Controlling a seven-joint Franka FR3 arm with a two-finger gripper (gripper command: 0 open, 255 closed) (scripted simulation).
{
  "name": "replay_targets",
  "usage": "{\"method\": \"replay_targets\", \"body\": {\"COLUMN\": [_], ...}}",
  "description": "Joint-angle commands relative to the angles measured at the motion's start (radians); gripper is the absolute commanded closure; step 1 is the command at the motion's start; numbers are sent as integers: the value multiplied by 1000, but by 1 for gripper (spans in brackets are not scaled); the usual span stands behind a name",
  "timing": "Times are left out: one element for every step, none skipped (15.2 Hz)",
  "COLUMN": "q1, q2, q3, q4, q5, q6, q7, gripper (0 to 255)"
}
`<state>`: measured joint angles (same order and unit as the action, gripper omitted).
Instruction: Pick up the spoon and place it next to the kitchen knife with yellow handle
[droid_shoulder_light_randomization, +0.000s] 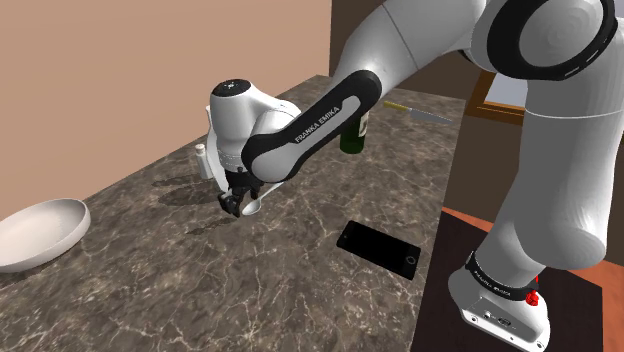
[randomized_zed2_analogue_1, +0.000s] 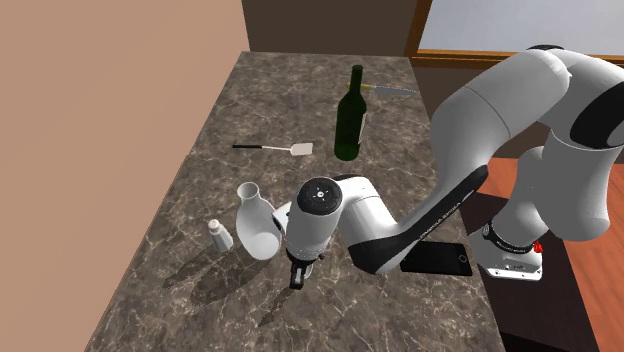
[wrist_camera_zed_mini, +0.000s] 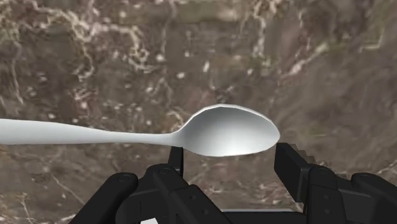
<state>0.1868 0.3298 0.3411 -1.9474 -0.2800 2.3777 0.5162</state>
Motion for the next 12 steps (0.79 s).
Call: {"method": "replay_targets", "body": {"q1": [0, 0, 0, 0, 0, 0, 0, 0, -2, -3, -5, -6], "q2": [0, 0, 0, 0, 0, 0, 0, 0, -7, -15, -22, -29], "q3": [0, 0, 0, 0, 0, 0, 0, 0, 2, 4, 7, 9], "q4": [0, 0, 0, 0, 0, 0, 0, 0, 4, 8, 12, 16], "q5": [0, 0, 0, 0, 0, 0, 0, 0, 5, 11, 16, 21], "q6": [0, 0, 0, 0, 0, 0, 0, 0, -10, -21, -32, -43], "q7": [0, 0, 0, 0, 0, 0, 0, 0, -4, -9, -13, -17], "gripper": [255, 255, 255, 255, 255, 255, 255, 255, 255, 255, 255, 255]}}
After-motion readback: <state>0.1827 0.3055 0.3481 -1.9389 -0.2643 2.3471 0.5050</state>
